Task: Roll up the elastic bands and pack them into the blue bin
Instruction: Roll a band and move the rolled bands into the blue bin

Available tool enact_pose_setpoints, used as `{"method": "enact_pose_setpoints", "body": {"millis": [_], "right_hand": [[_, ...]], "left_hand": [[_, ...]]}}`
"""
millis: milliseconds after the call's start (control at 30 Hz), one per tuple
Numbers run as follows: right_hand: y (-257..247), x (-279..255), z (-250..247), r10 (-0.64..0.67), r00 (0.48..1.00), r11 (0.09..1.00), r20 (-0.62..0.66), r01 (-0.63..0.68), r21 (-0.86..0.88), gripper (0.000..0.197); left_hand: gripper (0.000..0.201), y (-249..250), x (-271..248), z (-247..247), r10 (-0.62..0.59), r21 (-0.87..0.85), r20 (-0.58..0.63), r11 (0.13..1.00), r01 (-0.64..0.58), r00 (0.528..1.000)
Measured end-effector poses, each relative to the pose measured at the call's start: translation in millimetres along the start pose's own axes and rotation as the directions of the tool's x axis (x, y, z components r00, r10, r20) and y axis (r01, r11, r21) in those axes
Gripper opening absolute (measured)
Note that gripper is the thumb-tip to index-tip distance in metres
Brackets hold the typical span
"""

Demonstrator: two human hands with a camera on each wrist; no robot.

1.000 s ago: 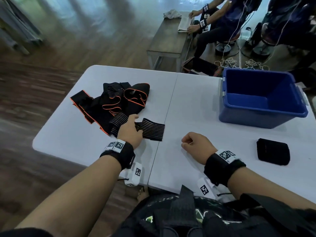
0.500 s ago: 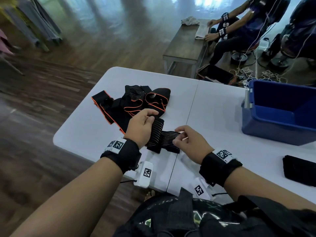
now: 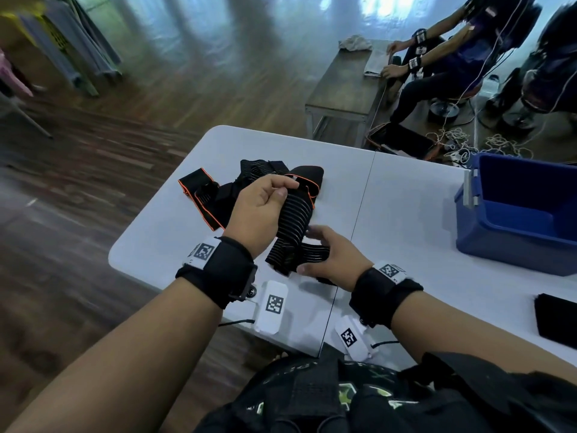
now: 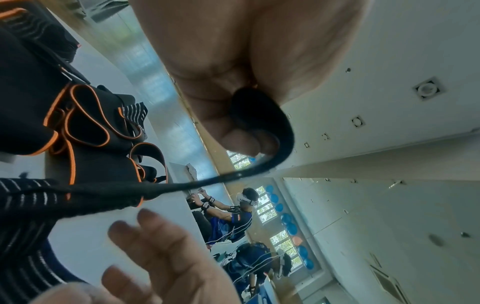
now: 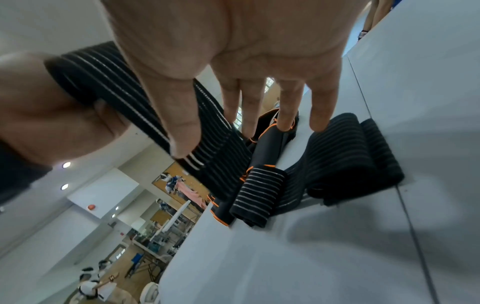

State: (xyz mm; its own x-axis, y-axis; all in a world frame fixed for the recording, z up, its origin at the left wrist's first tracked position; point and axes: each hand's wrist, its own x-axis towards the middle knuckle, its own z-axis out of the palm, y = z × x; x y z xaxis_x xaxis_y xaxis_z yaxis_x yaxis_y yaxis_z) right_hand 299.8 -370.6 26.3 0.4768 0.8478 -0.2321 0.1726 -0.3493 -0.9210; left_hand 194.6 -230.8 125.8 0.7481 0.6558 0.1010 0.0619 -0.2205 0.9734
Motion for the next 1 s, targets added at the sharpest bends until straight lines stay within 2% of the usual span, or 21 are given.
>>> {"method": "enact_pose_setpoints", "body": {"millis": [67,133,233,367,467,600,700,867,1000], "right_hand": [[2.2,2.0,3.9,0.049,0.999,0.998,-0.014,-0.049,-0.038,0.046],[2.7,3.0,8.0,0.081,0.996,0.997,-0.026,-0.080,0.007,0.027],[2.5,4.5,12.3,0.092,0.995,0.992,-0.047,-0.087,0.087,0.032],[-0.6,0.6,10.5,0.129,0.991,0.964,-0.026,-0.119,0.236,0.064],[-6.3,-0.7,6.6,0.162,0.986,0.907,0.047,-0.167,0.386,0.066],[-6.7,7.6,8.3,0.200,0.976,0.834,0.081,-0.213,0.508,0.062],[-6.3,9.3,7.2,0.186,0.979,0.828,0.082,-0.201,0.524,0.055],[5.8,6.3,-5.6,0.232,0.971,0.850,-0.054,-0.175,0.498,0.039],[15.5,-6.8,-31.1,0.263,0.949,0.859,-0.175,-0.148,0.490,0.026]], "left_hand": [[0.024,1.7,2.1,-2.1,-0.017,-0.047,-0.009,0.999,0.016,1.000],[0.027,3.3,3.8,-3.4,-0.022,-0.067,-0.012,0.998,0.021,1.000],[0.027,6.7,5.6,-5.2,-0.023,-0.090,-0.008,0.996,0.023,1.000],[0.024,10.7,8.3,-6.8,-0.025,-0.134,0.015,0.991,0.026,1.000],[0.027,10.7,10.7,-7.8,-0.010,-0.142,0.028,0.990,0.014,1.000],[0.025,11.2,11.9,-7.5,-0.017,-0.183,0.035,0.983,0.023,0.999],[0.025,10.9,11.0,-6.7,-0.018,-0.185,0.043,0.982,0.026,0.999],[0.028,0.2,15.4,-9.3,-0.029,-0.107,0.025,0.994,0.031,0.999],[0.026,-11.4,19.1,-7.4,-0.081,-0.069,0.023,0.994,0.082,0.996]]}}
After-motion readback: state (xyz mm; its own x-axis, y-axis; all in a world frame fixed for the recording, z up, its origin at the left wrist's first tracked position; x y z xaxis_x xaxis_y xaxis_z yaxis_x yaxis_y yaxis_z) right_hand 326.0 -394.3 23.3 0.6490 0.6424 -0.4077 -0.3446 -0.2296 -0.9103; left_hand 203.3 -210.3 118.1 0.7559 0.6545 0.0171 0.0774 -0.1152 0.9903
